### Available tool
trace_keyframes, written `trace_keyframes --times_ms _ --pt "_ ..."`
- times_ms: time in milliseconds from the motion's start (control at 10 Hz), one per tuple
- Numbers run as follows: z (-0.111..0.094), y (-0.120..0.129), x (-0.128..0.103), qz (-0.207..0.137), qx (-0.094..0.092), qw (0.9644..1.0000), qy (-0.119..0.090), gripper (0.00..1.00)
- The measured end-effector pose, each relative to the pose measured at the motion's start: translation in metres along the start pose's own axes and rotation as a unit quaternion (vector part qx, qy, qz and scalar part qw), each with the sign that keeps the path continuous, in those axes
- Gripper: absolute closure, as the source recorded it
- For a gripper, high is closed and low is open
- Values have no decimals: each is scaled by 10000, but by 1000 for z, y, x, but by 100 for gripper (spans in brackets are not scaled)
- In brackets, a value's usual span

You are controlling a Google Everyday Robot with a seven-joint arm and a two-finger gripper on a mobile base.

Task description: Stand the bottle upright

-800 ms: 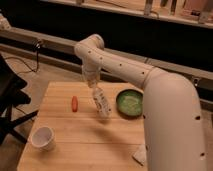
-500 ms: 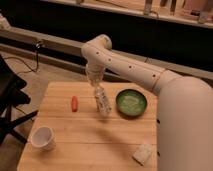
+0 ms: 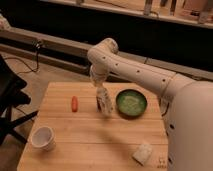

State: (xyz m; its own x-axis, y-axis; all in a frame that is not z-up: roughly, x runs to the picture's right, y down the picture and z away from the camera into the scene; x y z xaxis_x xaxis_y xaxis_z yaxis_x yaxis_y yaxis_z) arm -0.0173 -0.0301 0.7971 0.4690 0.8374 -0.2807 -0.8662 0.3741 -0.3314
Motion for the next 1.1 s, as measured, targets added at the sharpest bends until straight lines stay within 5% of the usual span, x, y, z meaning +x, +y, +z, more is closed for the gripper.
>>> trace_keyframes --times_ms 600,1100 --pt "9 -13 14 -370 -335 9956 -796 98" --pt "12 -13 17 -510 -385 9935 -938 42"
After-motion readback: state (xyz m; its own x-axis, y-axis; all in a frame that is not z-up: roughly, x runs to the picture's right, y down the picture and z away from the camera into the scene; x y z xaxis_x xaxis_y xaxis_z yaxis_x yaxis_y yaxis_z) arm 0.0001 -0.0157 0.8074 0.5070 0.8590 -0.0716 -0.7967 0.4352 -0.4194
